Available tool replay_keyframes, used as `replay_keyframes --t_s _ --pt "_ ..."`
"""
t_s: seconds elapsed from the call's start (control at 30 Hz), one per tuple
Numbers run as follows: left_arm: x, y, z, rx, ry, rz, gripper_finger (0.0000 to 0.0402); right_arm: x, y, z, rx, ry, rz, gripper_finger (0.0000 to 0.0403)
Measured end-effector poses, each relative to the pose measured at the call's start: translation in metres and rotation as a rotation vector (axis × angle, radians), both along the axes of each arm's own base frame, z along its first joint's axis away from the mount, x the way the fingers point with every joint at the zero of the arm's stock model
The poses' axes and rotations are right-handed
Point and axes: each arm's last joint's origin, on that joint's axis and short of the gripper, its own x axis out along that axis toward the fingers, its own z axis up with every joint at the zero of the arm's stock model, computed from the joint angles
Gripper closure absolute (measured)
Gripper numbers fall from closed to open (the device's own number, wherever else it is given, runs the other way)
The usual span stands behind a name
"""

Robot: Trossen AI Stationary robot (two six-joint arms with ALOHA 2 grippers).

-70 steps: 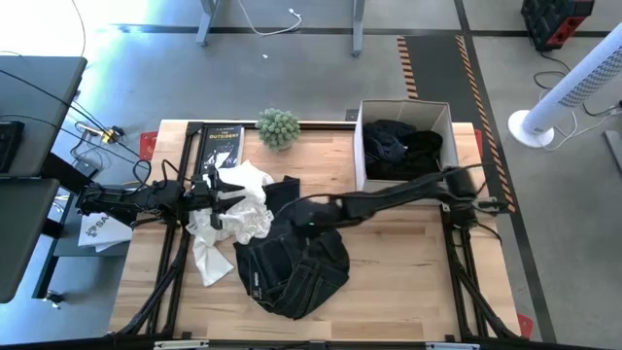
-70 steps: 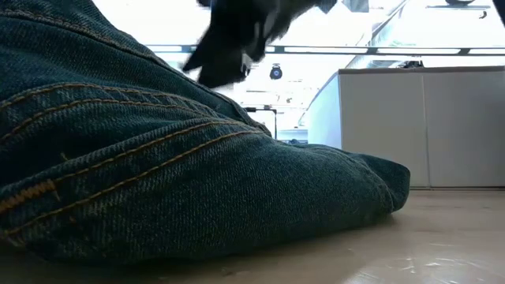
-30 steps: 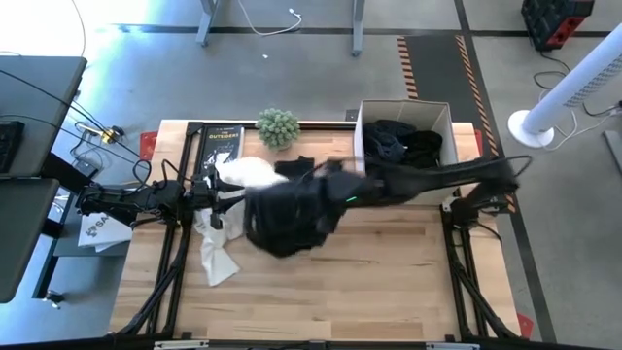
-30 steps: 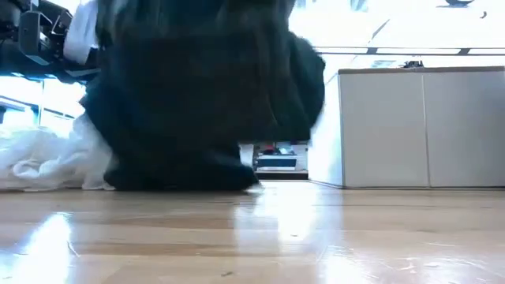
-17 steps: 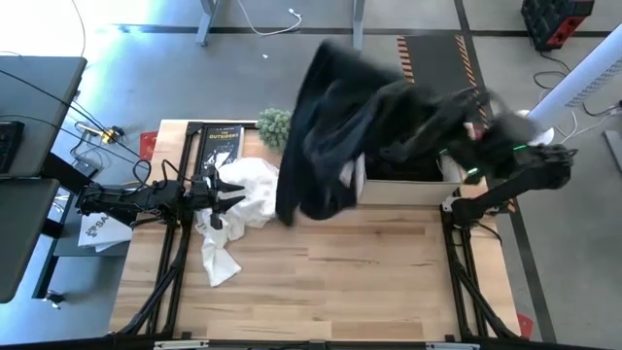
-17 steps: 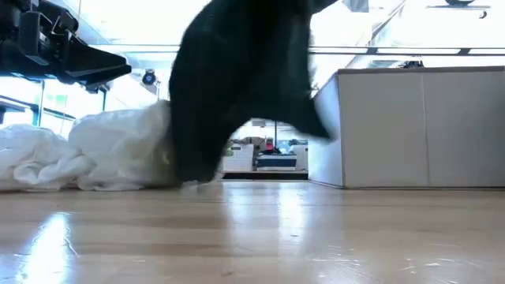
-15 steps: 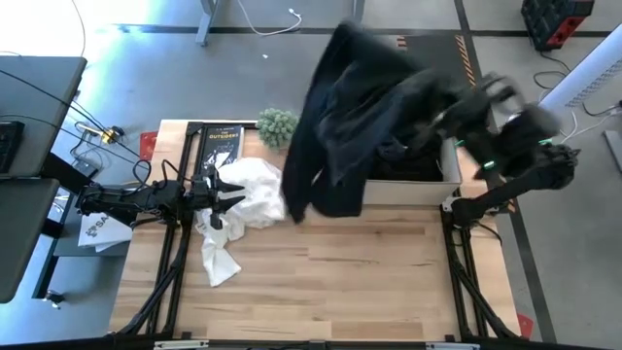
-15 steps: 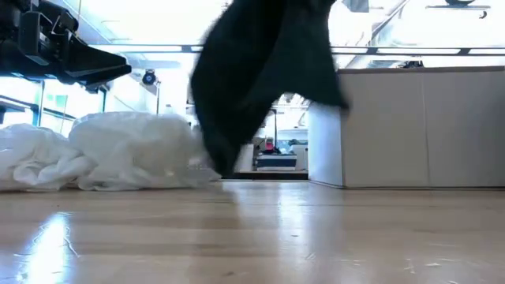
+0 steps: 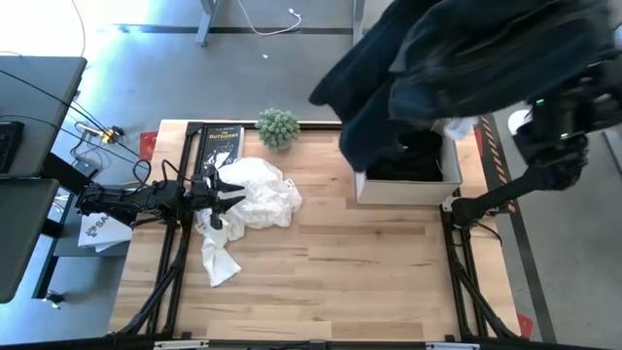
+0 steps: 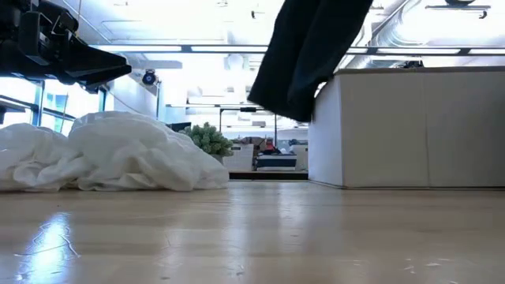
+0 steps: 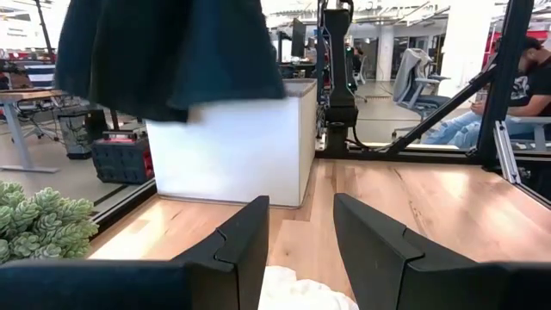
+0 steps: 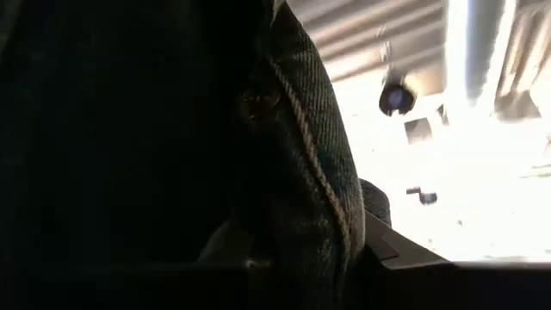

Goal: Sort clothes
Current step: Put the blue pants into the white laundry bin

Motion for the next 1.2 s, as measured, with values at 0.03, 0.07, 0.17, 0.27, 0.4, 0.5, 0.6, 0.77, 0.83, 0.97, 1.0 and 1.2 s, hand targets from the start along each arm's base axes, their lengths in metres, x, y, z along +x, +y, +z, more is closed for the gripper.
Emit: replay_keyframes --t_s 0.03,0.07,0.17,0.27,0.4,0.5,0.6,0.77,0.83,0.97,1.0,1.2 --pt "0.0 0.0 0.0 0.0 0.0 0.0 0.0271 -0.004 0.0 0.005 -0.019 -0.024 0.007 0.0346" --pt "0.0 0.0 0.0 0.0 0.0 0.0 0.0271 -0.008 -0.001 0.01 -0.031 -0.047 0.01 0.0346" --pt "0.0 0.0 0.0 0.0 0.0 0.0 0.0271 -0.02 -0.003 0.026 -0.028 -0.1 0.01 0.0346" --pt "0.0 0.0 0.0 0.0 0.0 0.0 0.0271 -0.03 -0.005 0.04 -0.032 -0.104 -0.021 0.0347" --pt "0.0 0.0 0.0 0.0 0.0 0.0 0.0271 -0.039 -0.008 0.053 0.0 -0.093 -0.11 0.0347" --pt "0.0 0.0 0.0 0.0 0.0 0.0 0.0271 -0.039 -0.009 0.056 0.062 -0.023 -0.195 0.0347" --pt "0.0 0.0 0.0 0.0 0.0 0.0 0.0271 -0.032 -0.011 0.053 0.155 0.069 -0.245 0.0347" --pt "0.0 0.0 0.0 0.0 0.0 -0.001 0.0271 -0.007 -0.01 0.039 0.351 0.304 -0.286 0.0347" --pt "0.0 0.0 0.0 0.0 0.0 0.0 0.0271 0.008 -0.008 0.027 0.436 0.408 -0.289 0.0347" --pt "0.0 0.0 0.0 0.0 0.0 0.0 0.0271 0.031 -0.001 -0.008 0.463 0.583 -0.228 0.0347" --pt "0.0 0.0 0.0 0.0 0.0 0.0 0.0271 0.035 -0.001 -0.02 0.482 0.618 -0.225 0.0347" --pt "0.0 0.0 0.0 0.0 0.0 0.0 0.0271 0.02 -0.009 -0.09 0.681 0.565 0.051 0.0347"
